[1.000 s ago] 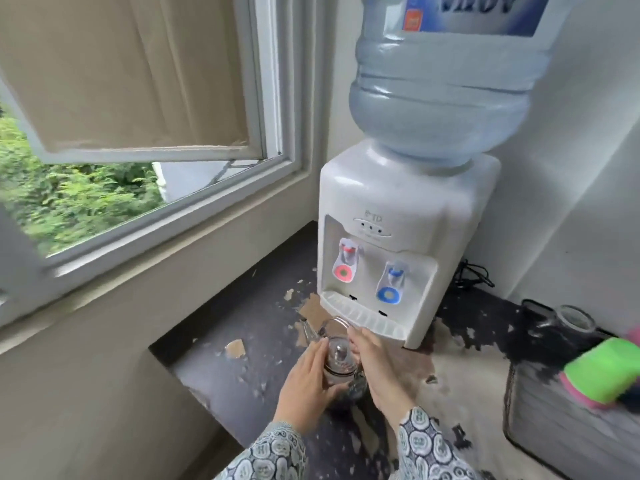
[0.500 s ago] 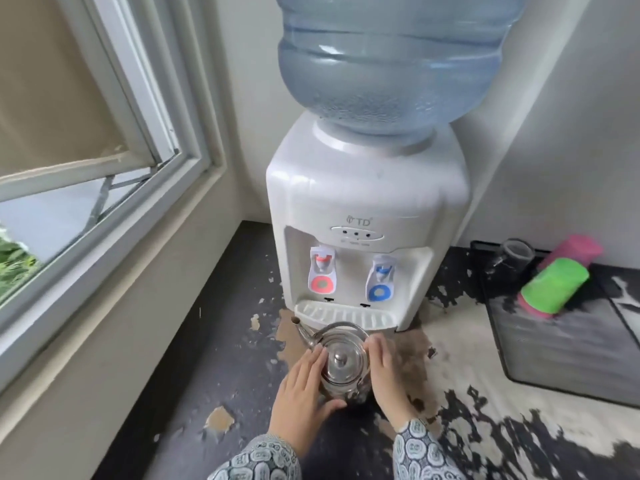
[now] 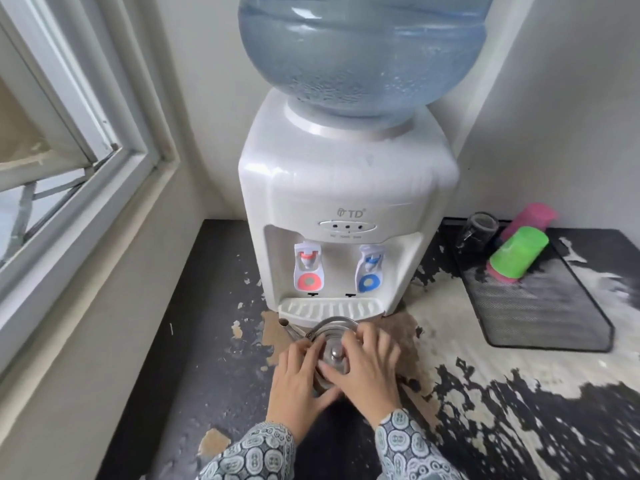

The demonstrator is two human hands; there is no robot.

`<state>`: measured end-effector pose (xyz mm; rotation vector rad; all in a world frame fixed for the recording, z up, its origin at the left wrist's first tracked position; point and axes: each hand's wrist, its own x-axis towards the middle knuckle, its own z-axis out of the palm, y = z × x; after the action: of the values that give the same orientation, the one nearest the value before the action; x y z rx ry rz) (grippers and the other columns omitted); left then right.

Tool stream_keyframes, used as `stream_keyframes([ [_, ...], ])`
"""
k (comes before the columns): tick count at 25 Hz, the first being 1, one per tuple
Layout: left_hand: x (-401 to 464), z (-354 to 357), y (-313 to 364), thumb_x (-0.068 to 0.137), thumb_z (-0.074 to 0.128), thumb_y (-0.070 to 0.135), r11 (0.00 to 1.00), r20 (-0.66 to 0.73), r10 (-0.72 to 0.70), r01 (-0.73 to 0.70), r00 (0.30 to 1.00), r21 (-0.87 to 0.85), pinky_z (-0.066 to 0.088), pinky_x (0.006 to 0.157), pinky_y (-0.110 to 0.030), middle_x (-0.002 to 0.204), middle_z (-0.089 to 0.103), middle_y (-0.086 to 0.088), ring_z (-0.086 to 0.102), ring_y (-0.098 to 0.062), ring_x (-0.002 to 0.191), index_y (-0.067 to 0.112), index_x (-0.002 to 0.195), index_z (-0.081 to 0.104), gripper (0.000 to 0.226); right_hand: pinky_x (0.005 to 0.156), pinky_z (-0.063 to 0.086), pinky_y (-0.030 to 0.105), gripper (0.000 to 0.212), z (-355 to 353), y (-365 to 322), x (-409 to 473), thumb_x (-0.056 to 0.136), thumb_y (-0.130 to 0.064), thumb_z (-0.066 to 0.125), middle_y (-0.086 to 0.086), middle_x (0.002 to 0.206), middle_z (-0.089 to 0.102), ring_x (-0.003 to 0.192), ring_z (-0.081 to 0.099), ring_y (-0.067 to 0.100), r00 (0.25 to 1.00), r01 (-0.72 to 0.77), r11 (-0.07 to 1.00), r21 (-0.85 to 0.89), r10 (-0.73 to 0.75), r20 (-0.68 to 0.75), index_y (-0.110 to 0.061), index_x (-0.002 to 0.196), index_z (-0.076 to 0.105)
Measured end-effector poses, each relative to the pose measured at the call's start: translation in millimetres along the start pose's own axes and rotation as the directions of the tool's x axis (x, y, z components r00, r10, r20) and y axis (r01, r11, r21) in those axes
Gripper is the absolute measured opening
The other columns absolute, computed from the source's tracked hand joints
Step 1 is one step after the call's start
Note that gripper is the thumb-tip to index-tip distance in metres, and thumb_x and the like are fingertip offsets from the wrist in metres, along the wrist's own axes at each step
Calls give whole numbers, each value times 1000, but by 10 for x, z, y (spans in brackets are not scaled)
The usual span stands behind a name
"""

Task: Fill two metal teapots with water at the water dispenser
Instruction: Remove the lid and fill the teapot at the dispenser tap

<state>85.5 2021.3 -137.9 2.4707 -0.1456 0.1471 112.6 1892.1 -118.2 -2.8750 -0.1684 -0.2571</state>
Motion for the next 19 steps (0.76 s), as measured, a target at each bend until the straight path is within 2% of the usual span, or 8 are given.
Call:
stream_keyframes([
  [3,16,7,-49,69,71,52,999,-13,-14,14,1000,-38,31,99,-27,122,46,-7,45,-23,112,20,135,45,77,85,34,46,29,52,-3,52,71,-57,57,-3,85,54,91,39,22,998,45,997,-58,-48,-44,-27,72,54],
  [6,28,-10,-38,62,65,64,994,4,-70,70,998,-85,37,97,-29,122,44,-2,44,-18,110,24,133,45,84,86,21,40,25,133,14,41,73,-49,51,-5,83,59,97,34,20,991,21,999,41,-16,-131,-25,67,56],
  [9,37,-9,-47,54,63,72,985,-25,-111,106,994,-138,39,93,-29,115,44,2,45,-17,106,24,127,53,88,86,21,38,29,155,-17,9,73,-48,47,-6,84,61,99,36,19,982,-23,993,118,44,-181,-23,64,56],
  [12,44,-11,-84,51,62,76,985,-28,-125,121,992,-126,39,88,-26,110,40,7,46,-13,106,27,124,56,88,83,28,34,28,189,12,28,76,-41,53,-1,86,62,97,33,19,982,18,970,241,29,-189,-15,65,56],
  [14,55,-13,-89,49,57,81,985,-20,-137,134,990,-110,41,89,-29,111,42,5,46,-13,107,29,125,56,92,84,33,28,23,198,15,42,78,-29,64,5,88,61,97,29,17,991,32,935,354,17,-135,-9,69,57],
  [16,49,-12,-81,48,53,83,981,-9,-160,158,987,-111,41,90,-29,112,41,6,45,-13,108,31,126,55,94,87,35,26,21,182,12,49,79,-24,65,6,90,59,99,28,18,998,30,921,389,-8,-57,-6,72,58],
  [18,39,6,-81,48,59,81,971,10,-185,184,983,-155,42,93,-29,112,37,9,42,-10,110,34,127,53,92,88,36,31,26,115,22,57,86,-29,54,-1,86,56,101,33,18,997,-71,853,516,76,11,-9,70,57],
  [19,34,19,-86,50,67,74,961,23,-197,197,980,-193,42,96,-30,113,35,9,39,-8,111,38,126,53,85,86,38,32,33,37,22,74,89,-34,46,-5,81,53,96,40,17,986,-153,767,623,162,42,-14,65,54],
])
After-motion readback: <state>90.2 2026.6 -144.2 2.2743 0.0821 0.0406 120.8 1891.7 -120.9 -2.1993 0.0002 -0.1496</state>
